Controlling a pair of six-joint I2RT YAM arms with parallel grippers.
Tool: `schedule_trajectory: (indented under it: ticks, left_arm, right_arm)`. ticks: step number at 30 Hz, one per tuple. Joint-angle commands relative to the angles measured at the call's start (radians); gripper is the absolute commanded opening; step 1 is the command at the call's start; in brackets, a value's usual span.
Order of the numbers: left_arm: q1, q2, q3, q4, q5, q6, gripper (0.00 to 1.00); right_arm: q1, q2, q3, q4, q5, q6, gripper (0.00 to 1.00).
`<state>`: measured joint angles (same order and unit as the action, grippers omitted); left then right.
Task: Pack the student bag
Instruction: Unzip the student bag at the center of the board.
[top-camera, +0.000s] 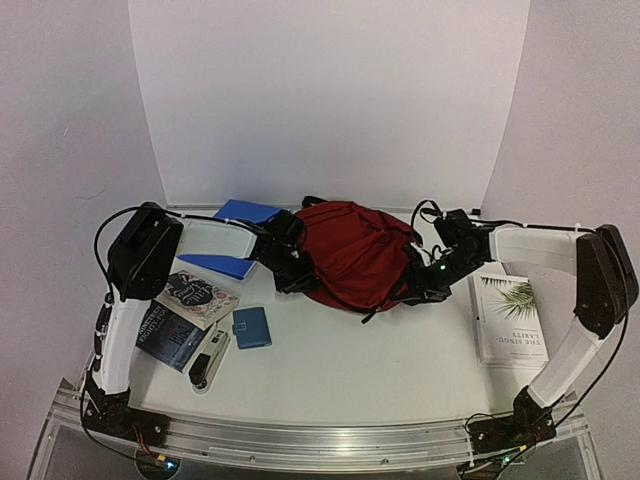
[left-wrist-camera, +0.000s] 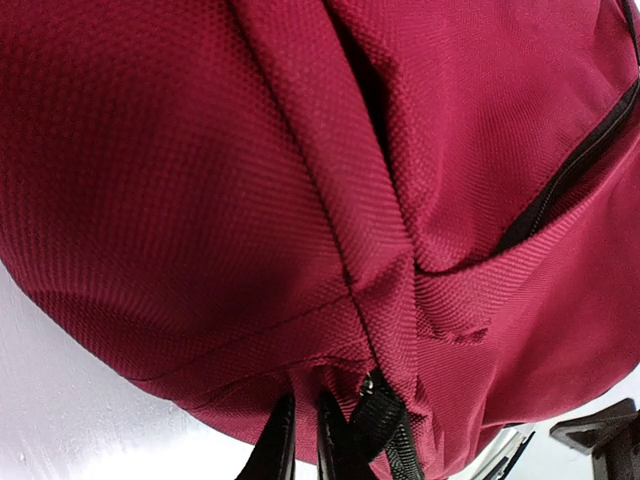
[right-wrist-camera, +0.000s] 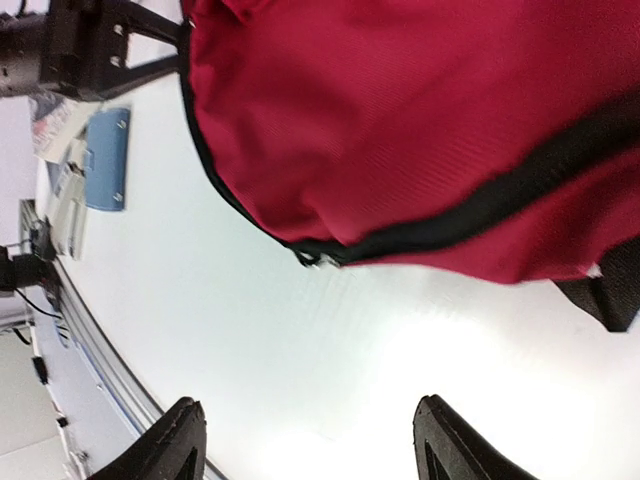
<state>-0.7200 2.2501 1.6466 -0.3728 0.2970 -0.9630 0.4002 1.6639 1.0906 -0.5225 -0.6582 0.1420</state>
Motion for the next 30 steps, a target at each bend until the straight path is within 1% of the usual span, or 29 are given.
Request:
schedule_trajectory:
  ticks: [1, 5, 10, 14, 18, 22, 30]
  left_arm:
    - [-0.004, -0.02, 0.013, 0.051, 0.02, -0.04, 0.09]
    - [-0.004, -0.026, 0.004, 0.054, 0.015, -0.048, 0.09]
    - [-0.004, -0.036, -0.009, 0.048, 0.01, -0.052, 0.09]
    - [-0.004, -0.048, -0.028, 0.049, 0.003, -0.06, 0.09]
    - [-0.004, -0.057, -0.041, 0.05, -0.001, -0.065, 0.09]
    - [-0.006, -0.07, -0.058, 0.051, -0.011, -0.068, 0.09]
    - [-0.006, -0.084, -0.079, 0.043, -0.019, -0.069, 0.09]
  right_arm:
    - [0.056, 0.02, -0.049, 0.158, -0.029, 0.162, 0.7]
    - [0.113, 0.027, -0.106, 0.287, 0.024, 0.269, 0.66]
    - [0.16, 0.008, -0.187, 0.438, 0.131, 0.393, 0.6]
    - [0.195, 0.015, -0.24, 0.531, 0.211, 0.437, 0.56]
    - [0.203, 0.023, -0.286, 0.63, 0.279, 0.481, 0.46]
    - [0.211, 0.04, -0.295, 0.675, 0.294, 0.495, 0.45]
    - [0.223, 0.087, -0.295, 0.736, 0.291, 0.529, 0.39]
